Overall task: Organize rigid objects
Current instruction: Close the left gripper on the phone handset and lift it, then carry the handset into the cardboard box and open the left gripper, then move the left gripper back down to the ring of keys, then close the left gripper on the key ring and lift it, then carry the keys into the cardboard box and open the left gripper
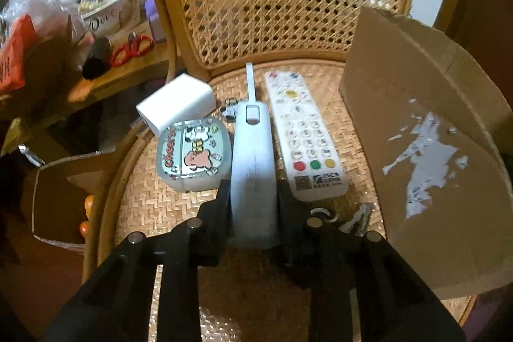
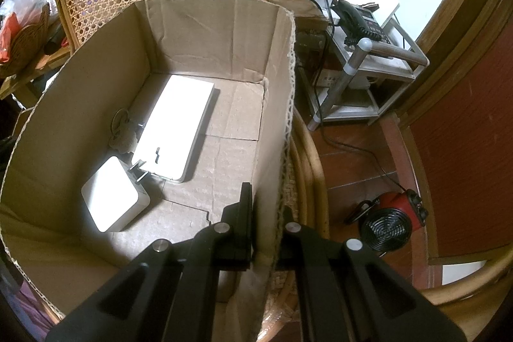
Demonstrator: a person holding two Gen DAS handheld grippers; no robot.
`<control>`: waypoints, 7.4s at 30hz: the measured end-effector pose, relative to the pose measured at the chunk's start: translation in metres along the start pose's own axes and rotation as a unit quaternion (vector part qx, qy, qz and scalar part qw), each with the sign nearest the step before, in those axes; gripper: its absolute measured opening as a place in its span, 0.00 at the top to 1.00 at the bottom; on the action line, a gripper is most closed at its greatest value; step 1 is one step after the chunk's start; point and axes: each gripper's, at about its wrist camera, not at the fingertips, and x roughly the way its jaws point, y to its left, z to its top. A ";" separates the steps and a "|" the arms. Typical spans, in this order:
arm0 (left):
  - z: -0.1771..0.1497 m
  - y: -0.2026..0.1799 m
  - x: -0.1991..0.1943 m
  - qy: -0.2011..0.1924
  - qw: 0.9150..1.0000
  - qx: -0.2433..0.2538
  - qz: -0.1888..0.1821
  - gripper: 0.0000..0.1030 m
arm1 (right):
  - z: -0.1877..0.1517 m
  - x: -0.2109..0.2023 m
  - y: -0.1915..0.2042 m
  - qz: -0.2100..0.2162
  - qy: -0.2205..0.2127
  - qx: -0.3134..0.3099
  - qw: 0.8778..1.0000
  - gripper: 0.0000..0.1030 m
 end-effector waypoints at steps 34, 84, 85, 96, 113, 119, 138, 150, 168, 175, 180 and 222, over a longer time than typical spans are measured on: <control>0.010 -0.009 -0.103 -0.137 0.991 0.004 0.005 0.75 | 0.000 -0.001 -0.001 0.003 0.000 0.005 1.000 0.94; 0.010 -0.111 -0.114 -0.119 0.983 0.106 -0.093 0.79 | 0.002 -0.005 -0.005 0.004 0.000 0.005 1.000 0.94; 0.011 -0.107 -0.115 -0.122 0.983 0.103 -0.089 0.79 | 0.001 -0.004 -0.005 0.003 0.000 0.005 1.000 0.94; 0.017 -0.054 -0.112 -0.111 0.991 0.045 -0.055 0.75 | -0.001 -0.006 -0.007 0.009 0.005 0.010 1.000 0.94; 0.009 -0.010 -0.095 -0.085 0.996 -0.003 0.009 0.17 | -0.003 -0.005 -0.008 0.012 0.005 0.013 1.000 0.94; 0.002 -0.003 -0.069 -0.029 1.000 -0.007 0.002 0.16 | -0.003 -0.005 -0.008 0.011 0.005 0.013 1.000 0.94; -0.013 -0.013 -0.007 0.068 0.997 0.021 -0.042 0.16 | -0.004 -0.005 -0.009 0.013 0.006 0.014 1.000 0.94; -0.021 -0.009 0.000 0.053 0.994 0.000 -0.095 0.28 | -0.003 -0.005 -0.009 0.014 0.006 0.016 1.000 0.94; -0.013 0.012 -0.029 0.033 0.996 -0.026 -0.084 0.96 | -0.003 -0.004 -0.009 0.012 0.007 0.014 1.000 0.94; -0.014 0.015 -0.034 0.026 0.997 -0.028 -0.074 0.96 | -0.003 -0.005 -0.010 0.012 0.007 0.014 1.000 0.94; -0.013 0.017 -0.040 0.014 0.995 -0.037 -0.094 0.96 | -0.003 -0.005 -0.009 0.012 0.007 0.014 1.000 0.94; 0.015 -0.001 -0.180 -0.197 0.974 -0.035 -0.103 0.99 | -0.004 -0.003 -0.006 0.010 0.008 0.013 1.000 0.94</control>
